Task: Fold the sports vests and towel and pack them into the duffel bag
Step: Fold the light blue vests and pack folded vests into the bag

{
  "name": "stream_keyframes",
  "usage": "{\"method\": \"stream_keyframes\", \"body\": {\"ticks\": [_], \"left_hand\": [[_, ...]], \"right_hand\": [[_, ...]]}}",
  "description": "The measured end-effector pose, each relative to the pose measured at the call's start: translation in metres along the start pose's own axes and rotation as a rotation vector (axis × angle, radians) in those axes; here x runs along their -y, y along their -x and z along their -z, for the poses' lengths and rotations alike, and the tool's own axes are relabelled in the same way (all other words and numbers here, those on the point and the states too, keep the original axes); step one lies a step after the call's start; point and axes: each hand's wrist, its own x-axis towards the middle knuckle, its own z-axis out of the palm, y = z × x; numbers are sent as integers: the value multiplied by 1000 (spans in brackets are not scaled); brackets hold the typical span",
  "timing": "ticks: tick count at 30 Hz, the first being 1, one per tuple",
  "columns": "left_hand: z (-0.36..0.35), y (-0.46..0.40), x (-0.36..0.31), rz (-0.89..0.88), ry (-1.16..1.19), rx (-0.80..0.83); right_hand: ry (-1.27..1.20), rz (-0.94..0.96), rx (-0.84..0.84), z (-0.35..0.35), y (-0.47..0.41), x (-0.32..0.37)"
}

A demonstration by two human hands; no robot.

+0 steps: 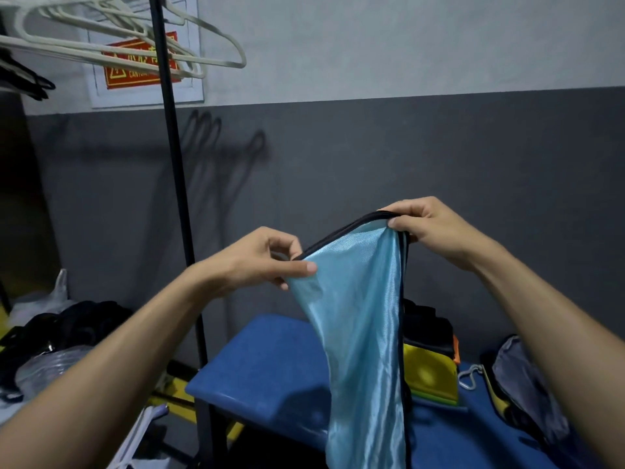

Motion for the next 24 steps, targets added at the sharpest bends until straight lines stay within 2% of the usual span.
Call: {"method": "stream_keyframes", "body": {"ticks": [2,4,7,9,11,16,20,24], "left_hand": [[13,5,2,1,-69,-20],[22,8,4,-42,-246,-82],[21,11,9,-289,-547,-253],[16,13,12,-461,-701,-300],[13,14,14,-538,-787,-344],[7,14,16,-595,-827,-306],[8,12,21,-554,-821,-296],[8,13,23,-492,-713,-195]], "right_hand": [[-8,-12,-19,0,0,-6],[-12,-23,-36,-1,-1,-10],[-13,-41,-36,-4,-3,-15],[-20,-57,-37,-8,-5,-16],[-26,-73,-41,-10,-7,-19],[-13,-80,-45,-13,-8,-21],[0,-66,-49,-11,-8,-19],[12,-63,-46,-10,-8,-20]]}}
